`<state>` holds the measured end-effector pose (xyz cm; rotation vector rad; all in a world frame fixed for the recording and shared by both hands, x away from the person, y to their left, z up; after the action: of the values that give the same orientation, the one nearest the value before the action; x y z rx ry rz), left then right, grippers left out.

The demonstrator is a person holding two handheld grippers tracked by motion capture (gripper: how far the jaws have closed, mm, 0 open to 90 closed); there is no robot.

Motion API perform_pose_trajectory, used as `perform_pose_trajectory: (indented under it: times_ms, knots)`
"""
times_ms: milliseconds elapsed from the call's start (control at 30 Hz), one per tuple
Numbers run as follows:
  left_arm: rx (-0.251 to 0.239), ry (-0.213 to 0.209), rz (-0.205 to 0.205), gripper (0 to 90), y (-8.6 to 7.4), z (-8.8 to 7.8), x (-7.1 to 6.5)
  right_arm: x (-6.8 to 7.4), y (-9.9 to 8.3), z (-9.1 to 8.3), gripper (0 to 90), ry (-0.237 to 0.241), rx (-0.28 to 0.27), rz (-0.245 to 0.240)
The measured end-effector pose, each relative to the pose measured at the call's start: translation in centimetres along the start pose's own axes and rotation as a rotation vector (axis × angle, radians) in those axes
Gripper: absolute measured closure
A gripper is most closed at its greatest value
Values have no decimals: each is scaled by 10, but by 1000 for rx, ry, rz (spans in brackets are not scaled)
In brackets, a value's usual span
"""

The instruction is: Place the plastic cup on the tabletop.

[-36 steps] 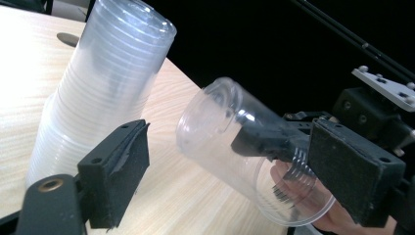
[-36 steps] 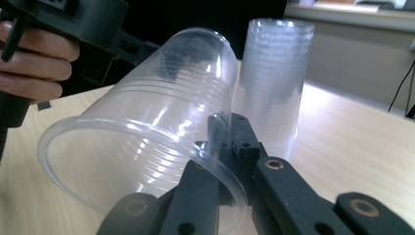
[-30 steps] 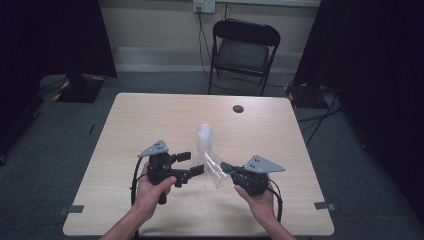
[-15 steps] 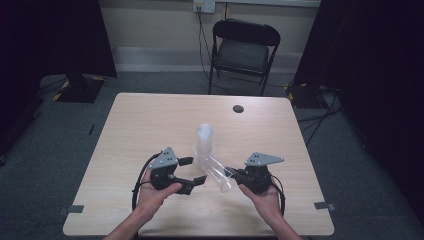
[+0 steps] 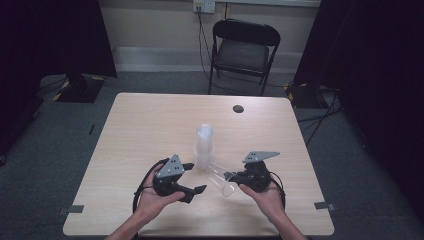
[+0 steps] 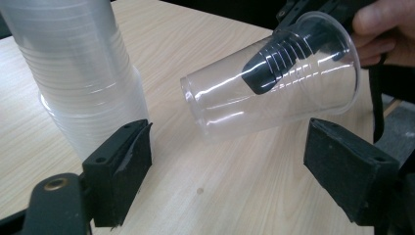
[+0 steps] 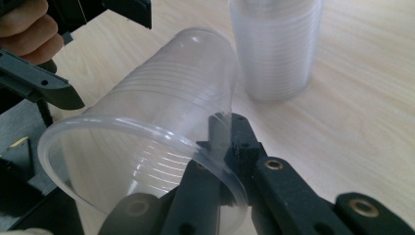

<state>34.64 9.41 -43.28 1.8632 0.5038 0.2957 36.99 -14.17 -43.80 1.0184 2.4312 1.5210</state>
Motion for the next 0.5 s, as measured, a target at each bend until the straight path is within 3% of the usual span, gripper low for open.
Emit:
perform_pose_trajectory:
  times_ms: [233, 400, 500]
  knots:
    - [38, -30, 86, 176, -3, 6, -9, 1, -2, 5, 900, 56, 95, 19]
    - [54, -48, 131, 173, -5, 8, -14, 4, -1, 9, 900, 85, 133, 22]
    - [73, -53, 187, 160, -6, 11, -19, 7, -1, 14, 900, 113, 162, 24]
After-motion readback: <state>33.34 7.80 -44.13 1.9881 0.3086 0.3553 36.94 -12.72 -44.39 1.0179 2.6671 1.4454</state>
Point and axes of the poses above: each handheld gripper's, and its own axes: z roughly forward along the jaws, y roughly out of its top, x roughly to its left, the point moved 3 cm from there along z, roughly forward along the jaws, and after that the axes turned 8 degrees about -x, right-handed, at the moved point
